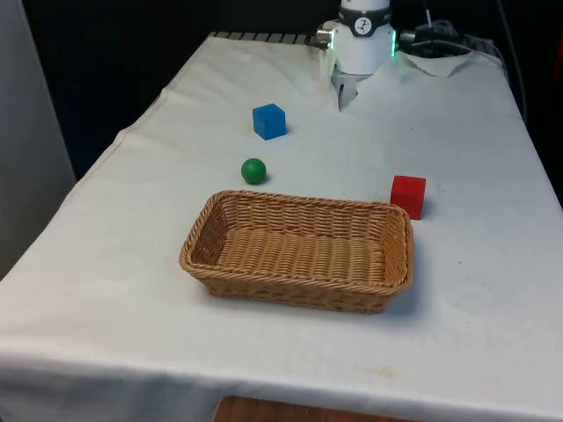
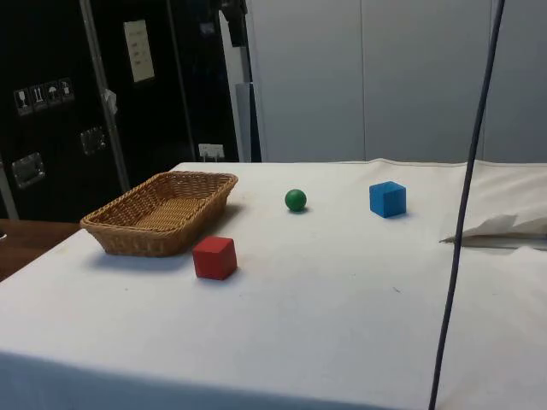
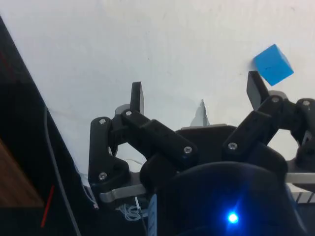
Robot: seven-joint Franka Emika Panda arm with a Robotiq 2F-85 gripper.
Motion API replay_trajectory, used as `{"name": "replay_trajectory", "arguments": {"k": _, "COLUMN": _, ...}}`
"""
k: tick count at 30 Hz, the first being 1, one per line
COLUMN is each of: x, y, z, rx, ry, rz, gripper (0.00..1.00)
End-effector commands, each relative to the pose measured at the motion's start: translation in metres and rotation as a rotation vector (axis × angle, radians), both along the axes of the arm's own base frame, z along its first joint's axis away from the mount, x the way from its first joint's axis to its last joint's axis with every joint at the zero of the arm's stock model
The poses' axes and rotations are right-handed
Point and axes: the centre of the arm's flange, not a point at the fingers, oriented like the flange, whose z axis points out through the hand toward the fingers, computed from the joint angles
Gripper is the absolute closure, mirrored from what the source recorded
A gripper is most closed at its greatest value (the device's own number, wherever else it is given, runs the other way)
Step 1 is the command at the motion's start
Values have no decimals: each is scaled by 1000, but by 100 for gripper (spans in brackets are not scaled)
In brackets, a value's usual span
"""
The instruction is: Place all non-red objects into the basket.
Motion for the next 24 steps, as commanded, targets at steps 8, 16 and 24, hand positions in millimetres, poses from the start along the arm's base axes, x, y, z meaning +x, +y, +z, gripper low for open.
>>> {"name": "replay_trajectory", "arguments": {"k": 8, "x": -18, "y": -10, "z": 7, "rx": -5, "ry": -12, "rz": 1, "gripper": 0}}
{"name": "replay_trajectory", "arguments": {"k": 16, "x": -42, "y": -21, "z": 11, "rx": -6, "ry": -23, "rz": 3, "gripper": 0}}
{"name": "replay_trajectory", "arguments": {"k": 24, "x": -63, "y": -29, "z": 12, "rx": -4, "ry": -31, "rz": 4, "gripper": 0}}
